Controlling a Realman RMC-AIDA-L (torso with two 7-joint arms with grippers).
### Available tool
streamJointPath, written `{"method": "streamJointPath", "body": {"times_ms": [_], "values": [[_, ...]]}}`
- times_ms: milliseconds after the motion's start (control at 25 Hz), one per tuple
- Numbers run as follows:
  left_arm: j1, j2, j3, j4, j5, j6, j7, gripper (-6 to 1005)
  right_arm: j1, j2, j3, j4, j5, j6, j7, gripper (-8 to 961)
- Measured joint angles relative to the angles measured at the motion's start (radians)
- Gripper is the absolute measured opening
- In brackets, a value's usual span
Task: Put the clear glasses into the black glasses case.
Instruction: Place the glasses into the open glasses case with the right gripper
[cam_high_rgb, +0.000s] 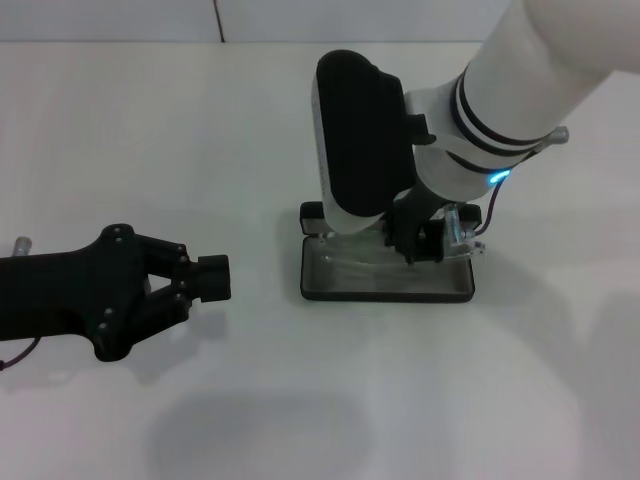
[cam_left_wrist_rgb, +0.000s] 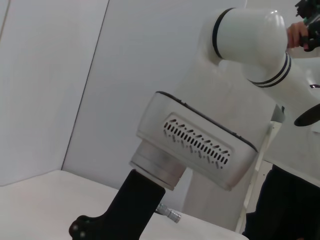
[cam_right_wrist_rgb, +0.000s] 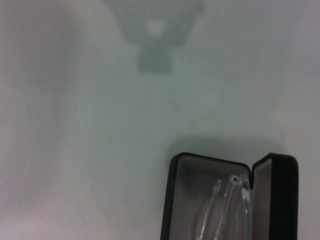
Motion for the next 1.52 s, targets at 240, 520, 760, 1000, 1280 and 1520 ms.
{"method": "streamJointPath", "body": {"times_ms": [240, 520, 760, 1000, 1280, 1520], "values": [[0.001, 0.000, 0.000, -0.001, 0.000, -0.001, 0.001, 98, 0.000, 0.000, -0.003, 0.030, -0.001, 0.016, -0.008, 140], [-0.003, 0.000, 0.001, -0.003, 0.000, -0.003, 0.002, 98, 0.000, 0.000, -0.014, 0.052, -0.001, 0.049, -0.011, 143], [-0.007, 0.000, 0.000, -0.009, 0.002, -0.003, 0.001, 98, 0.002, 0.000, -0.028, 0.065, -0.001, 0.055, -0.012, 146], [-0.005, 0.000, 0.000, -0.013, 0.002, -0.003, 0.003, 98, 0.001, 0.000, -0.029, 0.060, 0.002, 0.058, -0.012, 149], [0.001, 0.000, 0.001, -0.013, 0.002, -0.003, 0.004, 99, 0.001, 0.000, -0.031, 0.055, 0.000, 0.064, -0.012, 152], [0.008, 0.000, 0.001, -0.022, 0.002, -0.003, 0.005, 99, 0.001, 0.000, -0.045, 0.053, -0.002, 0.094, -0.012, 155]]}}
